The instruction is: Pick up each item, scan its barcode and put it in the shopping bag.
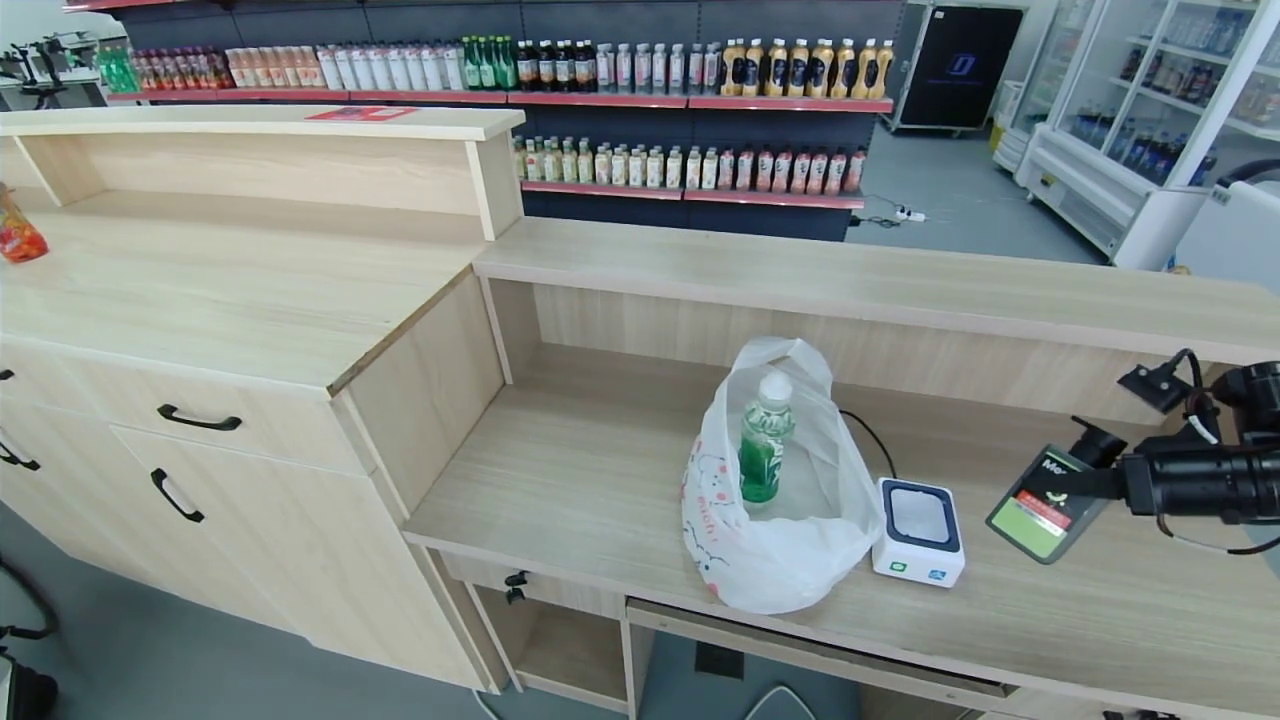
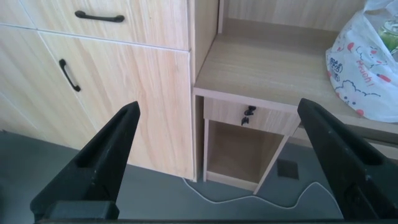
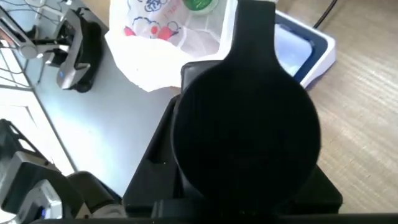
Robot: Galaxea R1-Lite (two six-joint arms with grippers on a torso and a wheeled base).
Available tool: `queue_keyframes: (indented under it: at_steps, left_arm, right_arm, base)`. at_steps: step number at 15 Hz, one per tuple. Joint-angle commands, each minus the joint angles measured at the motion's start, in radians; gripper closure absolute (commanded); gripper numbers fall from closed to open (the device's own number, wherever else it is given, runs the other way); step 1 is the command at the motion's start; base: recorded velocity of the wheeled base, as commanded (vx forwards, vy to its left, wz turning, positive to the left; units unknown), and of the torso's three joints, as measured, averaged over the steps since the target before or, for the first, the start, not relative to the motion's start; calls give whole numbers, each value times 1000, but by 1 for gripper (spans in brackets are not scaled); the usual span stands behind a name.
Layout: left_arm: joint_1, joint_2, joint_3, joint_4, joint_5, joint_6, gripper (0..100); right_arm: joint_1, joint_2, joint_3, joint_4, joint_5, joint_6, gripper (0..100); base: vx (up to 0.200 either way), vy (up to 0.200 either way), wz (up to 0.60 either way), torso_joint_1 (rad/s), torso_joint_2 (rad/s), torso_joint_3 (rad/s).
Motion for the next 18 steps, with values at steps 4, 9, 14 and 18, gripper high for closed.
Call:
queue_keyframes:
  at_steps: [4,9,14,18]
  left_arm:
    - [0,0,0,0,1,0,0]
    - [0,0,0,0,1,-1,0]
    - [0,0,0,0,1,-1,0]
    - [0,0,0,1,1,-1,0]
  right_arm:
    - [52,123,-152,-24,10,0,100]
    - [124,171,-196,-22,20,-6,100]
    - [138,203,-199,-24,-1,-20,100]
    - [150,218,-207,-33,-21,-40,100]
  base:
    - [0,0,0,0,0,0]
    - [0,0,0,0,0,0]
    - [0,0,0,0,0,0]
    - [0,0,0,0,0,0]
